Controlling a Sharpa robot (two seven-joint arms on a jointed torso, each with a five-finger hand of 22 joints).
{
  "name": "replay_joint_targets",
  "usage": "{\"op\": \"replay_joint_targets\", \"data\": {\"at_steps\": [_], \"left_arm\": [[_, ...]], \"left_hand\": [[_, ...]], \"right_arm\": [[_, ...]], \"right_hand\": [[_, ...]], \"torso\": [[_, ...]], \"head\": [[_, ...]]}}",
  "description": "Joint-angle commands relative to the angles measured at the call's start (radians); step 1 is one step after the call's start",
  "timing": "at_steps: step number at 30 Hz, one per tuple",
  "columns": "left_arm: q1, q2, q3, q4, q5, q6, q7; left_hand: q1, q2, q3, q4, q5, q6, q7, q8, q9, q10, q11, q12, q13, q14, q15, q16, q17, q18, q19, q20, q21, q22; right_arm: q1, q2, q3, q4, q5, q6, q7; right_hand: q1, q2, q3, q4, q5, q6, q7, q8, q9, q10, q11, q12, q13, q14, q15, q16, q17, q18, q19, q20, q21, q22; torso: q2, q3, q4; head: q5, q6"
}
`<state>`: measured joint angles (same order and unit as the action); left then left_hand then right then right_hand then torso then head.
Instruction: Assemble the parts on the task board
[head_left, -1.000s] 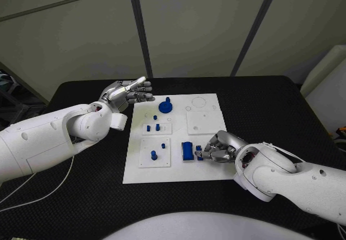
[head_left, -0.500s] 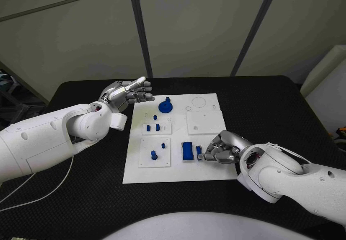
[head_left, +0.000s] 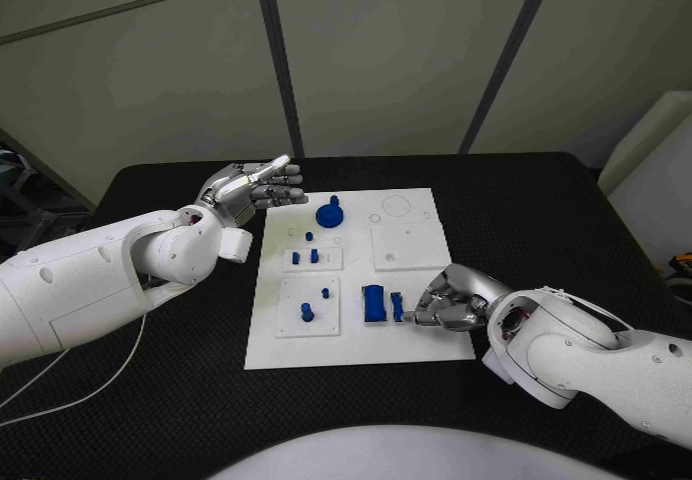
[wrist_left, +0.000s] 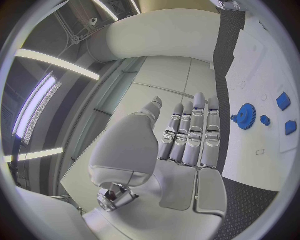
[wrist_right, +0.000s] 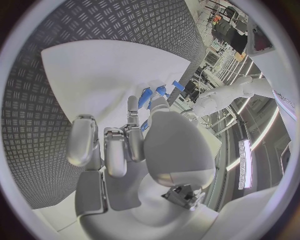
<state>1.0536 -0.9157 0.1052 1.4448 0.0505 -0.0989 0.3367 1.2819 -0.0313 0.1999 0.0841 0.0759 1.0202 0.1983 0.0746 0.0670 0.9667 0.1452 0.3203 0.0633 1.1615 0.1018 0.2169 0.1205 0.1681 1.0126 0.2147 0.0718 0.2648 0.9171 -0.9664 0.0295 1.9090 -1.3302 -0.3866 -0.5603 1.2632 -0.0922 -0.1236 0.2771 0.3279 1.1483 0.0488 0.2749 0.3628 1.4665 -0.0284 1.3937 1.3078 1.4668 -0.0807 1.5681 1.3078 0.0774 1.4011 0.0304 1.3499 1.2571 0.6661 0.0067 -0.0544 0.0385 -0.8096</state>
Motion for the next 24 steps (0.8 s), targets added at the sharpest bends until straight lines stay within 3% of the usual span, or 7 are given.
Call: {"op": "replay_joint_targets", "data": {"at_steps": [1, 10, 17, 24], "left_arm": [[0.001, 0.001, 0.001, 0.001, 0.001, 0.009, 0.006], [0.001, 0.002, 0.001, 0.0, 0.001, 0.01, 0.006], [0.001, 0.002, 0.001, 0.001, 0.001, 0.011, 0.006], [0.001, 0.001, 0.001, 0.001, 0.001, 0.011, 0.008]], "left_hand": [[-0.005, 0.002, -0.001, -0.005, 0.0, 0.002, 0.007, -0.002, -0.002, 0.001, 0.008, -0.005, -0.001, -0.008, 0.002, -0.003, -0.001, 0.015, 0.002, 0.005, -0.002, -0.001], [-0.005, 0.002, -0.001, -0.005, 0.0, 0.002, 0.007, -0.002, -0.002, 0.001, 0.008, -0.005, -0.001, -0.008, 0.002, -0.004, -0.001, 0.015, 0.002, 0.006, -0.002, -0.001], [-0.005, 0.002, -0.001, -0.005, 0.0, 0.002, 0.007, -0.002, -0.002, 0.001, 0.008, -0.005, -0.001, -0.008, 0.002, -0.004, -0.001, 0.015, 0.002, 0.006, -0.002, -0.001], [-0.004, 0.003, 0.001, -0.006, 0.001, 0.002, 0.007, -0.002, -0.002, 0.001, 0.008, -0.005, -0.001, -0.008, 0.002, -0.005, -0.001, 0.015, 0.0, 0.006, -0.003, -0.003]], "right_arm": [[0.001, 0.007, 0.0, -0.007, 0.019, 0.025, 0.02], [0.001, 0.039, 0.0, -0.037, 0.026, 0.044, 0.01], [0.001, 0.051, 0.0, -0.056, 0.026, 0.033, -0.005], [0.001, 0.053, 0.0, -0.064, 0.028, 0.03, -0.002]], "right_hand": [[0.007, 0.002, -0.006, 0.001, -0.005, -0.004, 0.001, 0.0, 0.001, 0.029, 0.007, -0.004, 0.15, 0.102, 0.0, -0.002, 0.252, -0.005, -0.008, 0.001, -0.003, -0.001], [0.014, 0.011, -0.007, 0.001, -0.008, -0.003, 0.0, 0.002, 0.002, 0.029, 0.006, -0.003, 0.15, 0.102, -0.001, -0.002, 0.254, -0.005, -0.008, 0.001, -0.003, -0.001], [0.021, 0.033, -0.007, 0.004, -0.009, 0.003, -0.003, 0.007, 0.006, 0.031, 0.004, 0.0, 0.152, 0.102, -0.002, -0.001, 0.255, -0.005, -0.006, 0.0, -0.001, 0.003], [0.035, 0.039, -0.008, -0.003, -0.009, 0.004, -0.006, 0.01, 0.008, 0.031, 0.001, 0.0, 0.153, 0.102, -0.004, -0.001, 0.256, -0.005, -0.006, -0.001, -0.001, 0.003]], "torso": [[0.0, 0.0002, 0.0034], [0.002, 0.0001, 0.0014], [0.003, -0.0003, 0.0015], [0.0, 0.0004, 0.0002]], "head": [[0.0, -0.001], [0.005, -0.004], [0.005, -0.006], [0.007, -0.009]]}}
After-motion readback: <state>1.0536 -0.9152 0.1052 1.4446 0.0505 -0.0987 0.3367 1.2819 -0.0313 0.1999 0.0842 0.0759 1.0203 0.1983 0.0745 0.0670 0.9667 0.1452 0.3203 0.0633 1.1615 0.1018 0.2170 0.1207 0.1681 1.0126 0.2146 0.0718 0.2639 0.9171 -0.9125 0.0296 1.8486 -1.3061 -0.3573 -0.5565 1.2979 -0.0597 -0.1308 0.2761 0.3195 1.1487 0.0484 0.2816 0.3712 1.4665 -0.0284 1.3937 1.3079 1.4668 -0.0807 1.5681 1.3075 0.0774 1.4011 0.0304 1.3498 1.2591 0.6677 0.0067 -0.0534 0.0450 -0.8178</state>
